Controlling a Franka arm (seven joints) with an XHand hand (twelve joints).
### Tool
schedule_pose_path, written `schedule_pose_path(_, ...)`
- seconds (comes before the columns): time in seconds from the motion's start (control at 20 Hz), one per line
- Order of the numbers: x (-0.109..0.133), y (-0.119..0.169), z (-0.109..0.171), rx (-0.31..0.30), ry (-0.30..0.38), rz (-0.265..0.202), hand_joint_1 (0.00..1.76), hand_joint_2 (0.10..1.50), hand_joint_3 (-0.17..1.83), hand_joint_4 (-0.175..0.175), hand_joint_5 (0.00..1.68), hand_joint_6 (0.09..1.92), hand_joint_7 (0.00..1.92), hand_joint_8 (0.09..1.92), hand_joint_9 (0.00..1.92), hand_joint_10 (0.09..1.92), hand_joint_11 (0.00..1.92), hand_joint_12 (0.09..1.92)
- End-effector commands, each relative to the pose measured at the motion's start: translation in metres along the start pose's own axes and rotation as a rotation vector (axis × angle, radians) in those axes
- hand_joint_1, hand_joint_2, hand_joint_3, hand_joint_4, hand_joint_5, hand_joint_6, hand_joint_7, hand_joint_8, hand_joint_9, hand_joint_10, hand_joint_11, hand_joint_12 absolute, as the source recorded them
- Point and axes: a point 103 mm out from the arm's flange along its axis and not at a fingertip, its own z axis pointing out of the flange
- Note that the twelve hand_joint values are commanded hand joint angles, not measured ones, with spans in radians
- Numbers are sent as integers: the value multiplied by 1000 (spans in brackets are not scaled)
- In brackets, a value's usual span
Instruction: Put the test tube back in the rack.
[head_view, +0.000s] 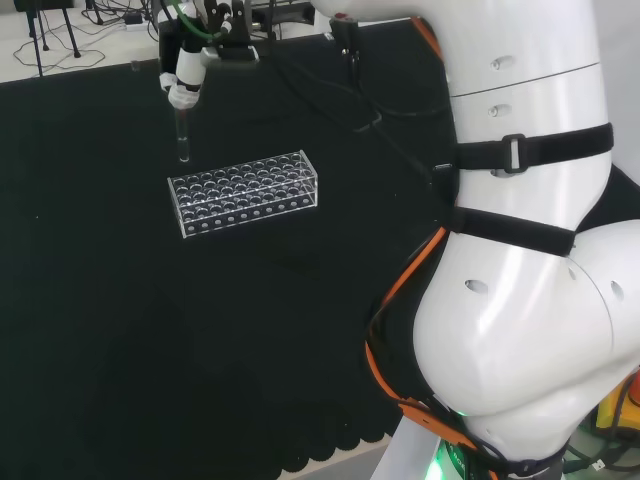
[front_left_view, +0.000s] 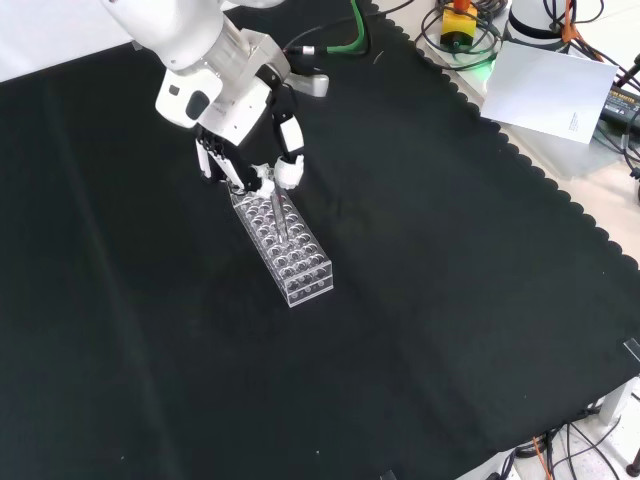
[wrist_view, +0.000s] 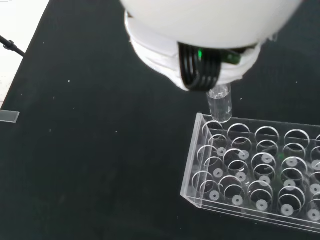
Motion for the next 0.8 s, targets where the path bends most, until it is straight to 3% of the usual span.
schedule_pose_path(0.05,7,4,6,15,4,-9,1442,513,794,-175,1379,490,1453,653,1502,115,868,1184)
schedule_pose_path(0.8,13,16,16,41,13,-21,1443,513,794,-175,1380,489,1454,651,1504,112,868,1184)
